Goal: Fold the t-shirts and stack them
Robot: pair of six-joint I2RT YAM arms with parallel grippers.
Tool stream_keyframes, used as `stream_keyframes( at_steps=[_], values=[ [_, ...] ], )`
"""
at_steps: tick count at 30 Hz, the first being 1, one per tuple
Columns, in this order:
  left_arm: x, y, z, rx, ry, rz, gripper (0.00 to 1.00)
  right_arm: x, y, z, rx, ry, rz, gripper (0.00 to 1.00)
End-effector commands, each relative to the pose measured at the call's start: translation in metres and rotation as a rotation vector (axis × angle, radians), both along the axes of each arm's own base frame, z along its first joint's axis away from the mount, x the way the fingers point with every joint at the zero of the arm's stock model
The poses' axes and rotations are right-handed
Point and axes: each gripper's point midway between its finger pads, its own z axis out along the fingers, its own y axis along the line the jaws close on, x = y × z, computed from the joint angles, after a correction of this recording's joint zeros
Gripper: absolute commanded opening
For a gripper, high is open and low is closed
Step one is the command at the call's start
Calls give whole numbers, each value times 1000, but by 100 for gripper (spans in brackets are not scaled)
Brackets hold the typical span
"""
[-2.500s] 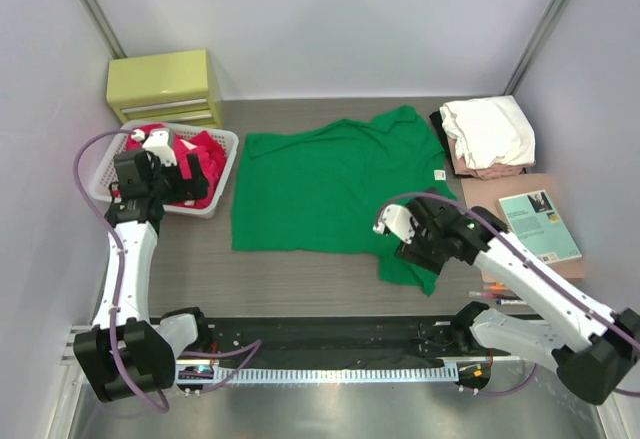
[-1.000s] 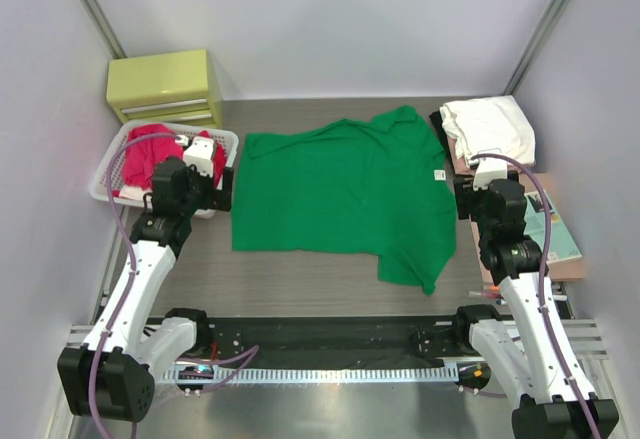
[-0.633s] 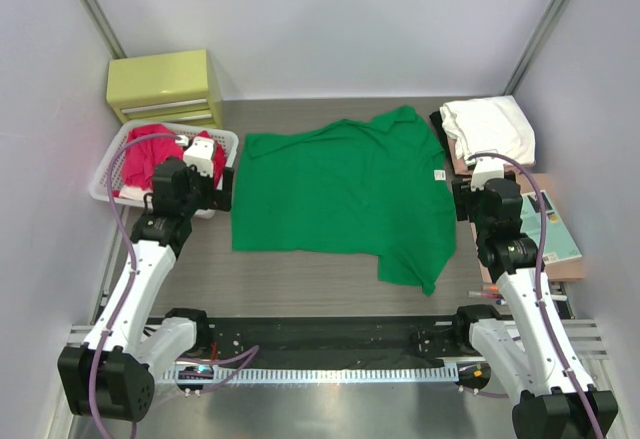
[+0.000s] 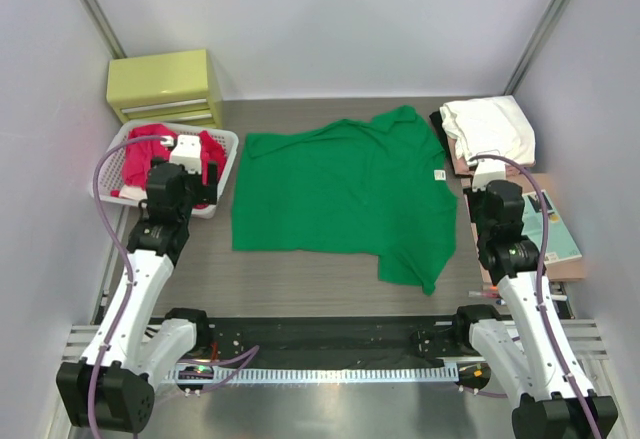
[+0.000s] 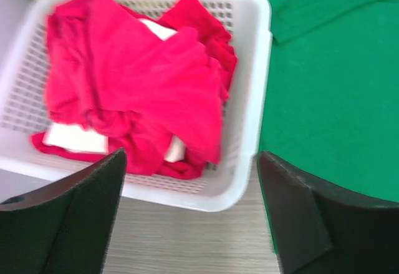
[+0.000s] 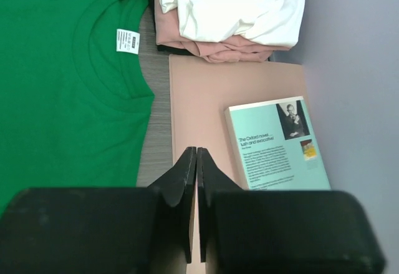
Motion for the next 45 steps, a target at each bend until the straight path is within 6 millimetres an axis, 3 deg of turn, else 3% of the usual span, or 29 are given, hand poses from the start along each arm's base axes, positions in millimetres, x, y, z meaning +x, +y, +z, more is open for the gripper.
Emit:
stream_keyframes(
  at_steps=[1, 2, 3, 4, 5, 6, 7, 9, 10, 16, 18, 20, 21, 22, 23, 24, 25, 26, 27, 28, 29, 30, 31, 34, 35, 37, 38, 43, 45],
  values=[
    [5, 11, 34, 26, -120, 59, 18, 2, -2, 16, 2, -83, -7, 1],
    [5, 10, 31, 15, -115, 56, 0, 2, -2, 17, 4, -89, -6, 1],
    [6, 8, 30, 12, -113, 48, 0, 2, -1, 16, 2, -86, -5, 15],
    [6, 8, 28, 16, -106, 45, 15, 3, -2, 13, -2, -75, -11, 29],
    [6, 9, 28, 17, -102, 46, 23, 3, -4, 12, -10, -66, -14, 31],
    [6, 9, 26, 22, -94, 45, 41, 3, -4, 11, -13, -63, -16, 42],
    [6, 8, 27, 20, -92, 42, 84, 3, -4, 12, -13, -63, -15, 57],
    [6, 8, 25, 18, -89, 43, 97, 4, -3, 11, -6, -62, -11, 72],
    [5, 7, 23, 15, -82, 38, 100, 3, -3, 13, -6, -67, -11, 74],
    [7, -5, 8, -18, -12, -16, 100, 3, 3, 17, 7, -80, 25, 81],
    [9, -23, 14, -56, 15, -108, 100, 6, 14, 28, 27, -89, 81, 84],
    [4, -56, -4, -139, 149, -270, 100, 7, 40, 27, 94, -30, 218, 87],
    [7, -71, 13, -178, 154, -347, 100, 11, 55, 22, 135, 26, 290, 89],
    [5, -85, 11, -221, 212, -417, 100, 11, 66, 40, 164, 38, 342, 89],
    [8, -100, -5, -275, 317, -483, 100, 14, 80, 47, 206, 46, 407, 90],
    [1, -125, 8, -381, 381, -600, 100, 19, 84, 52, 227, 49, 422, 91],
    [5, -134, 9, -434, 422, -625, 100, 30, 89, 65, 233, 34, 441, 91],
    [16, -143, -11, -508, 522, -627, 100, 38, 90, 69, 237, 29, 445, 91],
    [28, -150, 0, -533, 517, -660, 100, 48, 90, 82, 233, 1, 445, 91],
    [37, -153, -3, -540, 532, -663, 100, 64, 90, 74, 232, 26, 444, 91],
    [50, -155, -24, -546, 588, -645, 100, 73, 90, 74, 232, 29, 442, 90],
    [67, -156, -17, -541, 568, -608, 100, 84, 92, 84, 233, 13, 447, 90],
    [77, -157, -22, -544, 571, -593, 100, 100, 95, 68, 242, 61, 455, 90],
    [106, -158, -48, -602, 648, -496, 100, 130, 101, 65, 270, 82, 466, 88],
    [112, -158, -55, -614, 670, -466, 100, 145, 102, 43, 289, 141, 454, 86],
    [131, -153, -82, -607, 701, -370, 100, 164, 101, 42, 285, 141, 446, 85],
    [138, -150, -88, -566, 692, -342, 100, 175, 101, 24, 289, 183, 438, 83],
    [170, -138, -122, -372, 633, -178, 100, 197, 105, 0, 313, 186, 439, 82],
    [188, -138, -120, -330, 585, -127, 100, 201, 105, -16, 318, 213, 435, 82]
  ],
)
